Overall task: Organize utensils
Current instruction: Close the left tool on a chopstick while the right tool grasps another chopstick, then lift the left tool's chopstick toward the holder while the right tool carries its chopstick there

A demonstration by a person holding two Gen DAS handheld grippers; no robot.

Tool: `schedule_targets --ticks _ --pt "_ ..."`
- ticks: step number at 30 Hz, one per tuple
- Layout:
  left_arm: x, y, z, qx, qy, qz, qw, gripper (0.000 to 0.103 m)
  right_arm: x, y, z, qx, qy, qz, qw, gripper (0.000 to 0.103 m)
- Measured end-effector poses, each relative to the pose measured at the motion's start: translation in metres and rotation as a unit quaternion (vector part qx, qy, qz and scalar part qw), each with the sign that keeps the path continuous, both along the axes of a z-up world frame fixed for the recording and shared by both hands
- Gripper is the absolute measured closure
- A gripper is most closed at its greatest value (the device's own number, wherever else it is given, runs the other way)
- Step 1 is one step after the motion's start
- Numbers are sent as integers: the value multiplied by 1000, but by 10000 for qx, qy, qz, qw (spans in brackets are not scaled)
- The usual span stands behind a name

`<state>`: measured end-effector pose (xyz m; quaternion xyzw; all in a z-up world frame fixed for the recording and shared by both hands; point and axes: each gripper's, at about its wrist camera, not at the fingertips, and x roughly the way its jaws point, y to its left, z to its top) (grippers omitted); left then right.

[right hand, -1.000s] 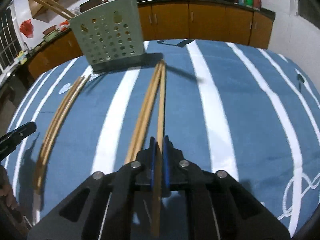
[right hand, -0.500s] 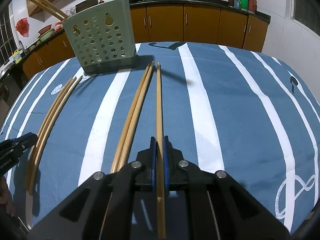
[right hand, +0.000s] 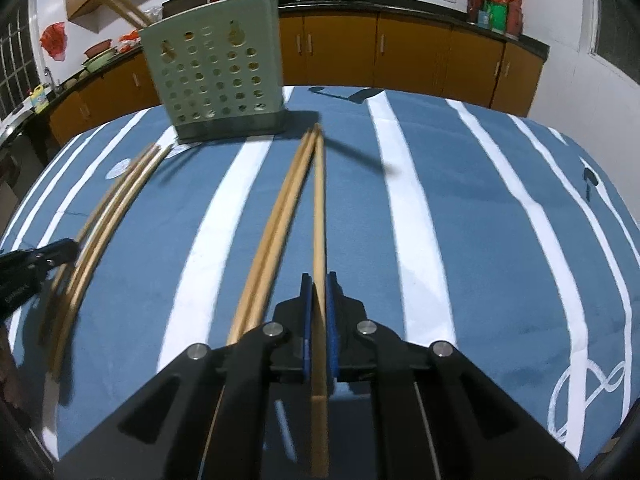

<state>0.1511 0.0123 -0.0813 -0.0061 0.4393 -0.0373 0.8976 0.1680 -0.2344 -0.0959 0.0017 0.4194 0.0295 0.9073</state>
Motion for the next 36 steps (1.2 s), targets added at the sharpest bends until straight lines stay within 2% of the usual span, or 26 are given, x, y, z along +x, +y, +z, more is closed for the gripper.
schedule_targets --ticks 8,11,36 --pt "7 29 0 -96 -51 340 9994 95 16 -22 -1 -16 -30 -417 9991 94" --pt "6 27 -1 -5 -101 336 9994 95 17 -24 -1 1 -26 -427 9991 94" --pt "7 30 -1 -195 -91 368 9991 93 17 -23 -2 -61 -13 -421 9991 93"
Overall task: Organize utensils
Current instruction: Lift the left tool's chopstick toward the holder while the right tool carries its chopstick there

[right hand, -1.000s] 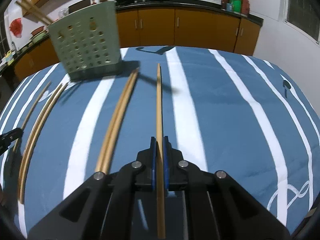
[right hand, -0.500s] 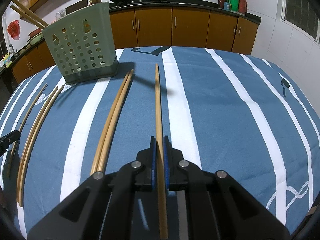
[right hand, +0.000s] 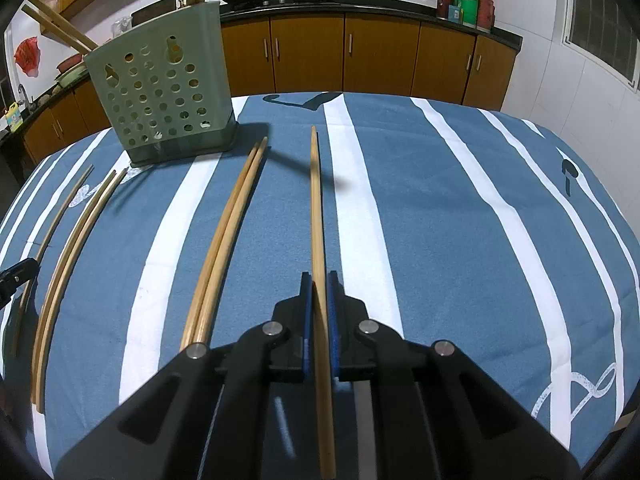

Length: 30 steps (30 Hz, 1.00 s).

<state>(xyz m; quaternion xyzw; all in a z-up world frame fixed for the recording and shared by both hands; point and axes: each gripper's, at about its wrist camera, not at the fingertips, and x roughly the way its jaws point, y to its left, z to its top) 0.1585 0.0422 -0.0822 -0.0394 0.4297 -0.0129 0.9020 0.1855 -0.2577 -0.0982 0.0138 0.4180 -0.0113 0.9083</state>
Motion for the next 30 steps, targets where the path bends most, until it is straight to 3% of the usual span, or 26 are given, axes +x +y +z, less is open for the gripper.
schedule_targets --ticks 30 --pt "0 0 0 11 0 -6 10000 92 0 -2 0 68 -2 3 10000 93"
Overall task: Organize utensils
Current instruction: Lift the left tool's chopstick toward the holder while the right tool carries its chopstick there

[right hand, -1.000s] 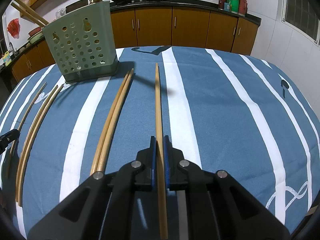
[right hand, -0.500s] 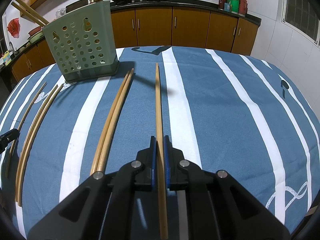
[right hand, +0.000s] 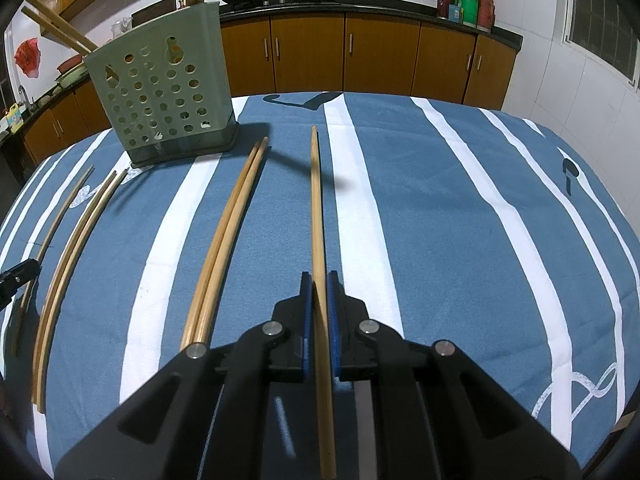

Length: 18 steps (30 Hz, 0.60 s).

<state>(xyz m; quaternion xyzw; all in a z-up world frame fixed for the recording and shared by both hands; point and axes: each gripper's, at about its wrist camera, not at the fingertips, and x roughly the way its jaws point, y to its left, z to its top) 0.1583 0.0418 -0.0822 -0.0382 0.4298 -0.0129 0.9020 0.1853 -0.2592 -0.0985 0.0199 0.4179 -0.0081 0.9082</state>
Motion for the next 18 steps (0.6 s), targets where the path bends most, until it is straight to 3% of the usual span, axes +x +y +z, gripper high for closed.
schedule_targets --ticks 8,11,18 --pt "-5 -4 0 315 45 -117 9994 95 -5 -6 1 112 14 -5 9999 95" --pt "-5 -3 6 223 60 -165 9996 95 -9 -10 12 154 -143 -48 9998 95" --pt "-18 -2 68 135 -871 -178 9959 95 -24 -19 71 224 -1026 -118 9944 95"
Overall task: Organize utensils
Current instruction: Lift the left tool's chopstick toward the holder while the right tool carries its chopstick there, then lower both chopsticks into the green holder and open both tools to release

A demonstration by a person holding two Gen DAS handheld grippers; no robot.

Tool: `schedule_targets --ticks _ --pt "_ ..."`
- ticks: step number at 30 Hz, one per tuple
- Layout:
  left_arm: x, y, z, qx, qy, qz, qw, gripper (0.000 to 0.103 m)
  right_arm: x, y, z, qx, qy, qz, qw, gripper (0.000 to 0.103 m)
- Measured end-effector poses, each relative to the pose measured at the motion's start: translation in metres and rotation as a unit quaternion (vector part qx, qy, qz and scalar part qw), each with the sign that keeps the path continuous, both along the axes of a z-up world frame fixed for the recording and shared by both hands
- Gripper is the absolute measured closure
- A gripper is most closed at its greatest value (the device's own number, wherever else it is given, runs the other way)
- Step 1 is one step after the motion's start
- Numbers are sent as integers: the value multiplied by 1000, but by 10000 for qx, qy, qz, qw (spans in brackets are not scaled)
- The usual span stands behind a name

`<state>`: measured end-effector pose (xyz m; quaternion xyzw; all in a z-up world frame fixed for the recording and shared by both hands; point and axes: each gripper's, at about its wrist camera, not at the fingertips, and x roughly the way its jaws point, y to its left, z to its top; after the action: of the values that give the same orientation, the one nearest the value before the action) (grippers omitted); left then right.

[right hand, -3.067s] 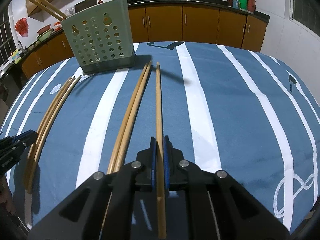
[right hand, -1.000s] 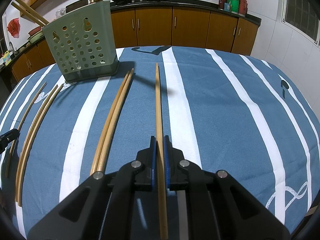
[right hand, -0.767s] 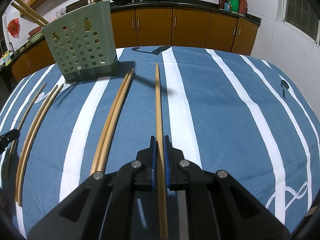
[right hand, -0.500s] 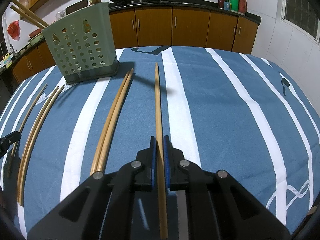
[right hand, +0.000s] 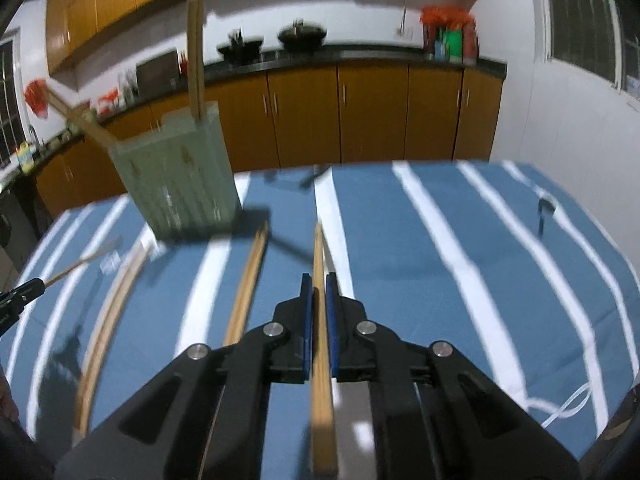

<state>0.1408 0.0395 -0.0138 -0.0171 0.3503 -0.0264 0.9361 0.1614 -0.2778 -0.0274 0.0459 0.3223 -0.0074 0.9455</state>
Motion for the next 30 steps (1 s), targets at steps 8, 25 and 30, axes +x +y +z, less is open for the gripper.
schedule_targets --ticks 8,25,30 --pt "-3 4 56 -264 -777 77 9966 95 -5 1 44 -19 -609 58 9981 95" --pt "-2 -29 139 -812 -1765 -581 9792 96 -14 23 159 756 -2124 690 9718 95" --pt "12 -45 167 -934 -2302 -579 9669 96 3 37 183 798 -2561 725 9606 95"
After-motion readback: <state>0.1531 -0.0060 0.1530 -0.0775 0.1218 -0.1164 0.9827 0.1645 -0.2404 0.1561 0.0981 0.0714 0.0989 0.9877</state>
